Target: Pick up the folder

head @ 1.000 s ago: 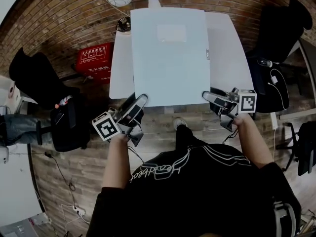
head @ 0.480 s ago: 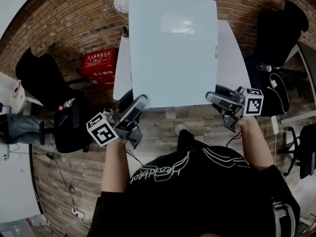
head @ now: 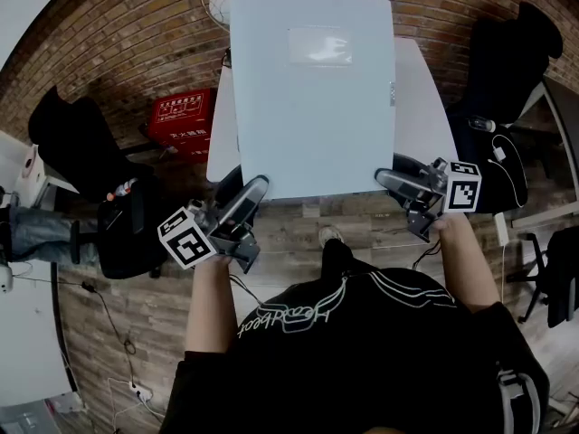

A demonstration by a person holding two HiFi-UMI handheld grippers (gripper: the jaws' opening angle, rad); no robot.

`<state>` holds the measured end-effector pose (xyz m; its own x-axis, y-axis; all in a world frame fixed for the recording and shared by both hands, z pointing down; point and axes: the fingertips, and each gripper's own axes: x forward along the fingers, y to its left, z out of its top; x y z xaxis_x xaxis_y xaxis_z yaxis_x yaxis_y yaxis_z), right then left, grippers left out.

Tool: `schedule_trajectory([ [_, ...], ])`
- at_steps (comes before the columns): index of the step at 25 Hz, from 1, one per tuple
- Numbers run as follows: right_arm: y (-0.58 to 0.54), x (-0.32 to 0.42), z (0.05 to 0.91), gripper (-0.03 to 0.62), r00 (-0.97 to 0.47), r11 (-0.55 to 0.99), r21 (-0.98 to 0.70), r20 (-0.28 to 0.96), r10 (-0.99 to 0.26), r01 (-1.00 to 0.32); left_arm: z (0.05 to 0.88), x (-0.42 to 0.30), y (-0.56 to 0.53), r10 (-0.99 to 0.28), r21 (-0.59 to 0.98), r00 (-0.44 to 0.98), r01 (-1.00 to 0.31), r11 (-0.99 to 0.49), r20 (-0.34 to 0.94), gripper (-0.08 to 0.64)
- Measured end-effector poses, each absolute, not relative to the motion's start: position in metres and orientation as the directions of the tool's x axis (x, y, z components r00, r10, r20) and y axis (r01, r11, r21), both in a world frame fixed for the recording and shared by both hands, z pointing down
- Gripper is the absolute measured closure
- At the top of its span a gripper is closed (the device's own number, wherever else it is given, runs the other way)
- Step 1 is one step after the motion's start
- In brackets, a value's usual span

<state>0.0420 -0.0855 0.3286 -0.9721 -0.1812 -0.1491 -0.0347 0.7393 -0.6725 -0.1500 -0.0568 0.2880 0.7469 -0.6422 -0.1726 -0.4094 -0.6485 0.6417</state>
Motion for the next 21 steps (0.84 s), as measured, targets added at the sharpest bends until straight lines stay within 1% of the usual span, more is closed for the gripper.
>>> schedule_trajectory([
  [21, -0.086, 0.0404, 0.3245, 0.33, -0.971, 0.744, -0.667, -0.158, -0.182, -0.031, 0.2865, -0.1508, -0.0536, -0.648, 0.645, 0.745, -0.419, -0.639, -0.157, 0.261],
])
